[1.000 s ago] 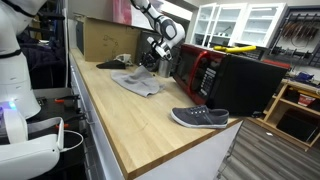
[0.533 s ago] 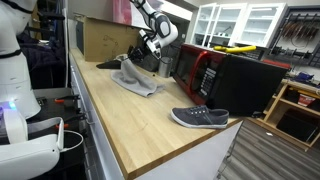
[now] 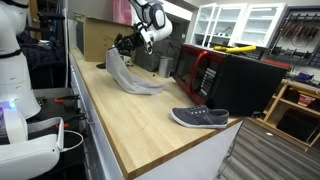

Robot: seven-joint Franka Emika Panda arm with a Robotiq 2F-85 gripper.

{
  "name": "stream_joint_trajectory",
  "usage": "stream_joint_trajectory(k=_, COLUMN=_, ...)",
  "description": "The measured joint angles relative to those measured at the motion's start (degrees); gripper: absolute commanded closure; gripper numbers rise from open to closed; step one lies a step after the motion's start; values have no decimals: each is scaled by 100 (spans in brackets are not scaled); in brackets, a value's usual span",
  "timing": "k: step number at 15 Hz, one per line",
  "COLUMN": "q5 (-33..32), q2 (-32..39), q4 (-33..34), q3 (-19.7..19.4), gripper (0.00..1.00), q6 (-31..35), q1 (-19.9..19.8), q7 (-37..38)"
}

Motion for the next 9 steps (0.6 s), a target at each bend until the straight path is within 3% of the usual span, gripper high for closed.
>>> stream_joint_trajectory(k=1, q5=-169, q2=-120, q4=-139, q3=1, gripper=72, q6=-15, q1=33, q7=-123)
stream_joint_trajectory(k=3, q5=-559, q2=-344, q4=-388, q3=7, gripper=67, q6=-17, q1=118, q7=-358)
stream_joint_trajectory(k=9, q5=-1425, q2=-845, q4=-827, q3=54, gripper=20, q6=-15, q1=468, q7=-882)
